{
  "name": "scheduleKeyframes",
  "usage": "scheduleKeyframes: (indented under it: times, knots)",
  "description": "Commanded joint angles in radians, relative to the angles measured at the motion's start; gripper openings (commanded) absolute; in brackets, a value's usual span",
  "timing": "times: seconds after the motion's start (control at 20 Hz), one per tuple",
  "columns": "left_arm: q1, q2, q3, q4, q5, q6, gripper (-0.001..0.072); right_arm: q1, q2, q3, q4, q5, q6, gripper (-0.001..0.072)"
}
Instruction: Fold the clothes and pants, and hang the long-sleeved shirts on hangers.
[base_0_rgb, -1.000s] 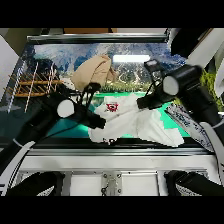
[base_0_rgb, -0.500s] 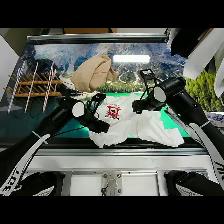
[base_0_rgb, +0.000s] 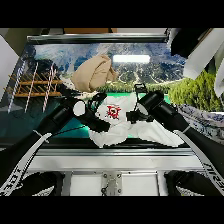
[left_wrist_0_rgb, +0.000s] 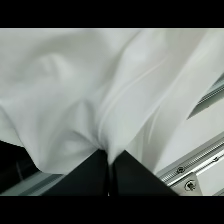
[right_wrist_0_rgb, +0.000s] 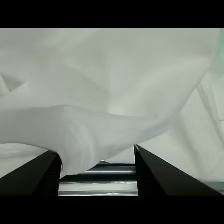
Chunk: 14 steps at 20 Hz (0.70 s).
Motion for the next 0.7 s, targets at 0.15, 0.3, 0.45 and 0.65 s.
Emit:
scheduleKeyframes:
  times: [0.15,0.3,0.45,0.65]
  knots:
    - [0.0,0.0,0.001,0.0,0.007,0.001,0.002,0.052,-0.037,-0.006,-0.014,-0.001,0.085,0.0476]
    - [0.0,0.0,0.001,0.0,0.012,0.001,0.002,0.094,-0.058,-0.007,-0.029,-0.004,0.108,0.0476]
    - [0.0,0.0,0.001,0.0,0.007,0.001,0.002,0.086,-0.103,-0.007,-0.091,0.013,0.107,0.0475]
    - [0.037,0.036,0.002,0.001,0.011,0.016,0.002,0.082,-0.111,-0.007,-0.247,0.064,0.094,0.0425]
